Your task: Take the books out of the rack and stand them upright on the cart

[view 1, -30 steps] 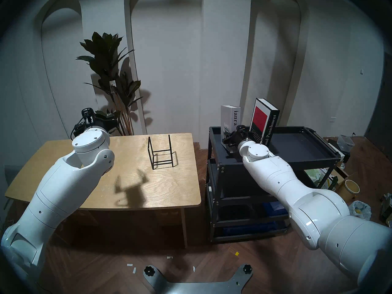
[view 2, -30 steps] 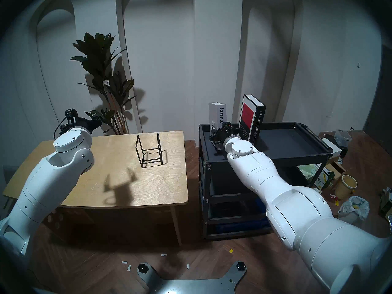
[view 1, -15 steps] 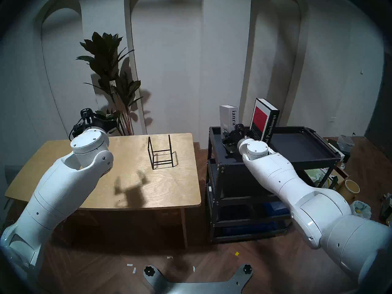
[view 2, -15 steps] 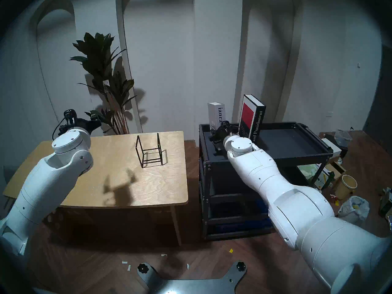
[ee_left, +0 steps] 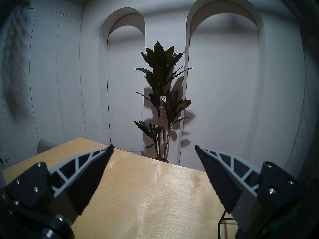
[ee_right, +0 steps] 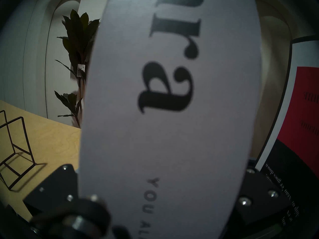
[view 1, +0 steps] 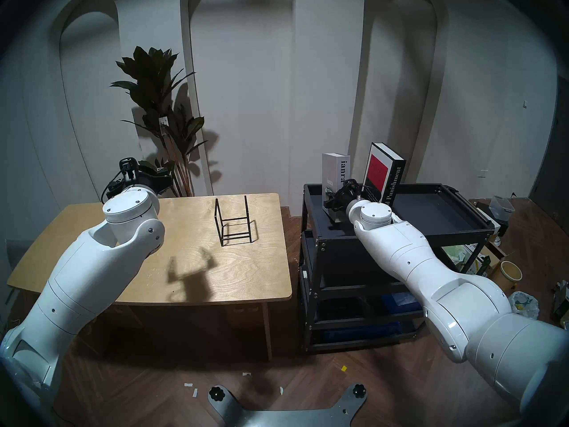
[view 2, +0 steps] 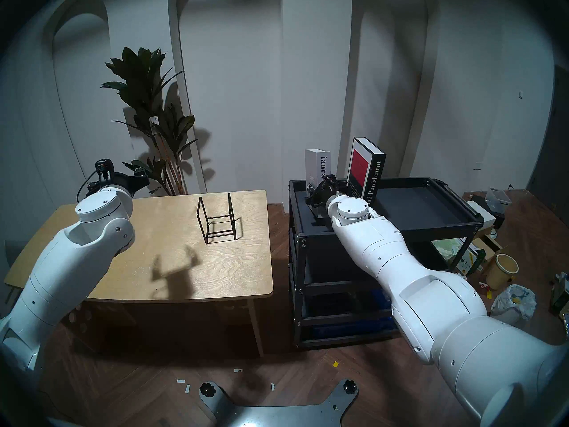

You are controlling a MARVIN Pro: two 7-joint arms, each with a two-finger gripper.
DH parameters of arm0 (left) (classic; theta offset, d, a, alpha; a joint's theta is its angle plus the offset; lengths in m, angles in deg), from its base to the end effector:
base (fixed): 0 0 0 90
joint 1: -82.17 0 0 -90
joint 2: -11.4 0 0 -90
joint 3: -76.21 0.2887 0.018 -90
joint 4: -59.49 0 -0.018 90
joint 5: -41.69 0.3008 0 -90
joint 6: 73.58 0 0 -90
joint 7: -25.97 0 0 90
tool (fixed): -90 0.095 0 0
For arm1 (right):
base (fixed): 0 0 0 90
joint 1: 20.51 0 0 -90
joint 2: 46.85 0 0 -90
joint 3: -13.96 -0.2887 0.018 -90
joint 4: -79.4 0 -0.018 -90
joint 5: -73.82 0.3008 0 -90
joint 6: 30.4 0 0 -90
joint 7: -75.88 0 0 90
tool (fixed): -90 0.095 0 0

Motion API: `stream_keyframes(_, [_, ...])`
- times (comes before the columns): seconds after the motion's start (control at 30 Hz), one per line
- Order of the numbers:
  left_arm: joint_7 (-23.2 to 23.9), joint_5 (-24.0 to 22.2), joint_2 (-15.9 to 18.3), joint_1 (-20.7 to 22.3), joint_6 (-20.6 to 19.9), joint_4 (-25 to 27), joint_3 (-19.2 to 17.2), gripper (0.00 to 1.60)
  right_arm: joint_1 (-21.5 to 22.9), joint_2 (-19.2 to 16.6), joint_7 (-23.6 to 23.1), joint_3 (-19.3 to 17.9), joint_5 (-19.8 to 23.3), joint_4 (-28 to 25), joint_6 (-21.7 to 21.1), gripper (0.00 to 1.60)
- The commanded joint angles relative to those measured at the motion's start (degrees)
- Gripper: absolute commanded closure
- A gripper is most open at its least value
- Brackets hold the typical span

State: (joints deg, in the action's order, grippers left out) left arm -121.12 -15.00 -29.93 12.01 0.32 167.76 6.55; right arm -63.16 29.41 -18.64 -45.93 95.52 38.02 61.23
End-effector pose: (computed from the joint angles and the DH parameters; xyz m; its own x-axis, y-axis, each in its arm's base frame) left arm 0.4311 0.1328 -0.1132 0.0339 0.0332 0.9989 0.4747 -0.8801 0.0131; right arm 0.6050 -0.0045 -0.2439 0.0727 0.1708 0.9826 0.2401 -0.9593 0.1489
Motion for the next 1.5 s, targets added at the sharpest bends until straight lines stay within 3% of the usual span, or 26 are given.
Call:
stream_keyframes(0.0, [-0.35, -0.02, -0.02, 0.68, 0.11, 0.98, -0.67, 0.00, -0.44, 0.26, -0.16, 0.46, -0.22, -0.40, 0.16, 0.59])
stream_keyframes(0.03, [-0.37, -0.02, -0.02, 0.64, 0.10, 1.01, -0.68, 0.00, -0.50, 0.25, -0.11, 0.48, -0.21, -0.40, 0.25, 0.32])
stream_keyframes(0.07, [-0.39, -0.03, -0.03, 0.60, 0.10, 1.03, -0.71, 0.00, -0.60, 0.26, 0.24, 0.51, -0.31, -0.48, 0.43, 0.16])
stream_keyframes(0.1, [-0.40, -0.05, -0.04, 0.57, 0.10, 1.05, -0.73, 0.00, -0.64, 0.22, 0.24, 0.53, -0.23, -0.53, 0.42, 0.16])
stream_keyframes(0.13, [-0.43, -0.08, -0.05, 0.54, 0.09, 1.08, -0.75, 0.00, -0.75, 0.14, 0.06, 0.42, 0.05, -0.69, 0.43, 0.00])
stream_keyframes(0.63, [-0.74, -0.02, -0.23, 0.68, -0.11, 1.25, 0.03, 0.00, -1.93, -0.40, 0.27, -0.14, 1.06, -2.44, 0.53, 0.00])
stream_keyframes(0.87, [-0.68, -0.15, -0.11, 0.75, -0.30, 1.29, 0.26, 0.00, -3.92, -1.71, 2.91, -0.94, 1.70, -8.44, -3.93, 0.00])
stream_keyframes(0.93, [-0.57, -0.20, -0.09, 0.81, -0.33, 1.27, 0.35, 0.00, -5.20, -2.59, 4.41, -1.18, 1.91, -11.93, -7.27, 0.00])
stream_keyframes(1.07, [-0.54, -0.21, -0.13, 0.96, -0.36, 1.17, 0.47, 0.00, -5.32, -2.61, 4.22, -1.51, 2.36, -12.05, -7.17, 0.00])
stream_keyframes(1.47, [0.34, -0.22, -0.89, 1.73, -0.53, 0.54, 1.57, 0.00, -11.20, -4.67, 5.71, -3.62, 4.95, -21.25, -8.89, 0.00])
